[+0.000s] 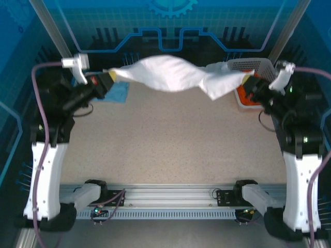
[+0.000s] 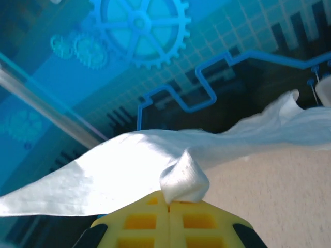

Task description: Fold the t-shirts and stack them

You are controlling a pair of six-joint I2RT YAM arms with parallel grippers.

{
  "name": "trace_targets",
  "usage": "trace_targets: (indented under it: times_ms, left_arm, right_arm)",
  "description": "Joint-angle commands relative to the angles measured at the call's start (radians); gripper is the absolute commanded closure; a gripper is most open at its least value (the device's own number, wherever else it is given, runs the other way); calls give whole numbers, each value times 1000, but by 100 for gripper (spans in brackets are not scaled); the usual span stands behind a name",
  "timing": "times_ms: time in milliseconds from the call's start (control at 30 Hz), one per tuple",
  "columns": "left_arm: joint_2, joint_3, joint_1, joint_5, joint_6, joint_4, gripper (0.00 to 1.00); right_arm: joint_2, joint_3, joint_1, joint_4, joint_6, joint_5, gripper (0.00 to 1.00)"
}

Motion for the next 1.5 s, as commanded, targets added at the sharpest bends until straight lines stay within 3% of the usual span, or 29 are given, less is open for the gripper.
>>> trace_targets:
  times_ms: [0, 167, 333, 400, 567, 767, 967, 1067, 1233, 1467]
  left_arm:
    - [-126, -304, 2, -8, -43, -113, 100]
    - [-431, -598, 4, -157, -191, -368, 100]
    - [-602, -676, -8, -221, -324, -613, 100]
    - [-635, -664, -16, -235, -329, -653, 100]
    - [-638, -631, -20, -291, -338, -693, 100]
    - [-610, -716, -20, -243, -363, -663, 100]
    - [-560, -704, -20, -323, -372, -625, 100]
    - [-521, -705, -20, -350, -417, -575, 98]
    - [-457, -716, -17, -394, -494, -467, 92]
    - [-326, -709, 8, -505, -503, -432, 93]
  right_arm:
    - [-101, -270, 9, -65, -23, -44, 100]
    - [-320, -602, 14, -188, 11, -106, 100]
    - [-488, -663, 14, -353, 23, -157, 100]
    - [-523, -597, 15, -412, 27, -130, 100]
    - [-520, -627, 15, -433, 63, -231, 100]
    - [-475, -705, 15, -435, 33, -156, 100]
    - [-331, -699, 24, -297, 38, -82, 100]
    - [-178, -661, 82, -214, 40, -29, 100]
    - [98, -497, 250, -147, 4, 163, 100]
    - [507, -260, 322, -197, -97, 275, 100]
